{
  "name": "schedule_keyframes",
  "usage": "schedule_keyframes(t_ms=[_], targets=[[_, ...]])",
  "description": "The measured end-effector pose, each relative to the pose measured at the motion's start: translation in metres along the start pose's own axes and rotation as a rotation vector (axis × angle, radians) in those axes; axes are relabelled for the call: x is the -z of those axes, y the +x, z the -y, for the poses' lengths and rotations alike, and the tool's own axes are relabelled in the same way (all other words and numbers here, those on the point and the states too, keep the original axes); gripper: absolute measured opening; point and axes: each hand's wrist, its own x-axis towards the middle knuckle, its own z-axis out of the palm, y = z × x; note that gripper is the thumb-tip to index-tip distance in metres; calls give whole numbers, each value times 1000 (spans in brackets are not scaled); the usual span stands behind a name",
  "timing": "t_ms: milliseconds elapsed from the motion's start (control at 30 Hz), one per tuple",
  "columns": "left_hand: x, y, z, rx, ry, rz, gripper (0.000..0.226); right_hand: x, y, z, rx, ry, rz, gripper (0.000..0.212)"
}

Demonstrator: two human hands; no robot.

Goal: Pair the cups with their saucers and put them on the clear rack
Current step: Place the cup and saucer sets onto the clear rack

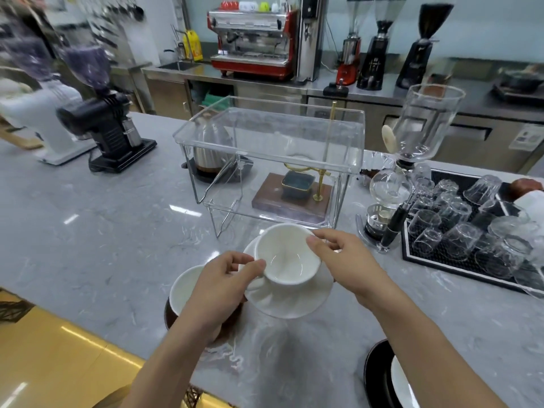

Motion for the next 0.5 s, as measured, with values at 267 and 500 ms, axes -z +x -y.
schedule_keyframes(t_ms=[267,500], targets=[[19,41,-34,-76,14,-84,17,-24,31,28,73,53,-77,16],[24,79,-62,-152,-11,-138,11,-44,62,38,39,97,-153,33]])
